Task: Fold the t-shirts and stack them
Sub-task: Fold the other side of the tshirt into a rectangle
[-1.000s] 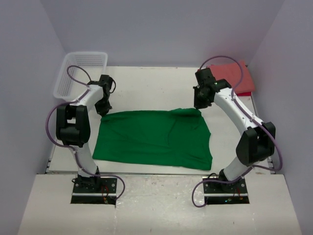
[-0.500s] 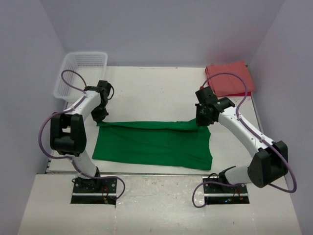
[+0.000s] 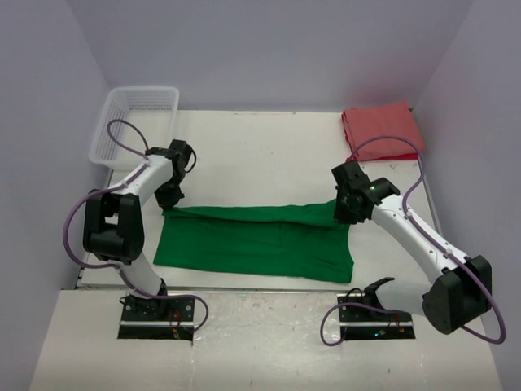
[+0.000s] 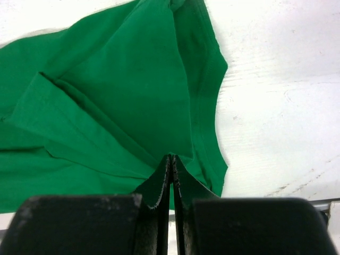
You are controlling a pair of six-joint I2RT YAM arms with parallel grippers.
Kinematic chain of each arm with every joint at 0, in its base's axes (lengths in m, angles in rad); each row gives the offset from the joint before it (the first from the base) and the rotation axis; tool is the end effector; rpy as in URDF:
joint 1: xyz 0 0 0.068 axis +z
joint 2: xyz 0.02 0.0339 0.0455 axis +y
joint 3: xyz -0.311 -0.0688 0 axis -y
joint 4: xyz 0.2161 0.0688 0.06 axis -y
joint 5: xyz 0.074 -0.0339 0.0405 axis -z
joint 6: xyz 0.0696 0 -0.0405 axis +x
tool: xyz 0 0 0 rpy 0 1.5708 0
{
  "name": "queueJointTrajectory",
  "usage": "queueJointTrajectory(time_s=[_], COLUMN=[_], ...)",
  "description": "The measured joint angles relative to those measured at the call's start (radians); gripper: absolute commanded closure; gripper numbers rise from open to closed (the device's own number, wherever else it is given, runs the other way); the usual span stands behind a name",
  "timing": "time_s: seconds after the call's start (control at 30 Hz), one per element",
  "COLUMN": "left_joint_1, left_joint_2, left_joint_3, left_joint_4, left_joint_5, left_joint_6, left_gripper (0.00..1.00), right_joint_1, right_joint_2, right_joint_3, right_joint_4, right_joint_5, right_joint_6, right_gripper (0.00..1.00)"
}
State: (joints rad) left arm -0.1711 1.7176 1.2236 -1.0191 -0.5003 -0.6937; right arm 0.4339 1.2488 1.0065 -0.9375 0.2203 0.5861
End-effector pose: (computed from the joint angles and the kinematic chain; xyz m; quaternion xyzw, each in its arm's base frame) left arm 0.2934 -0.0168 0.2367 -0.2571 0.9338 0.2130 0.1291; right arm 0.1877 0.0702 0.2837 0.0954 0.9706 0.0001 0.2211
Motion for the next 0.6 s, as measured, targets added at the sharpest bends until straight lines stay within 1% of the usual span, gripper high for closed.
queueJointTrajectory(time_s=[0.2, 0.37, 0.6], left_joint_1=[-0.003, -0.016, -0.023], left_joint_2=[-0.013, -0.011, 0.006], left_joint_3=[-0.030, -0.044, -0.049], left_joint_4=[-0.026, -0.055, -0.050], left_joint_5=[-0.025, -0.042, -0.047], left_joint_6=[-0.032, -0.056, -0.055], left_gripper=[1.00, 1.00, 1.00], right_joint_1=[0.000, 0.011, 0.031], right_joint_2=[-0.058, -0.064, -0.062], right_joint_3=[-0.047, -0.051, -0.051], right_joint_4=[-0.017, -0.039, -0.042], right_joint_5=[0.006, 0.003, -0.001], right_joint_6=[0.020, 0.029, 0.033], right_gripper=[1.00, 1.00, 1.00])
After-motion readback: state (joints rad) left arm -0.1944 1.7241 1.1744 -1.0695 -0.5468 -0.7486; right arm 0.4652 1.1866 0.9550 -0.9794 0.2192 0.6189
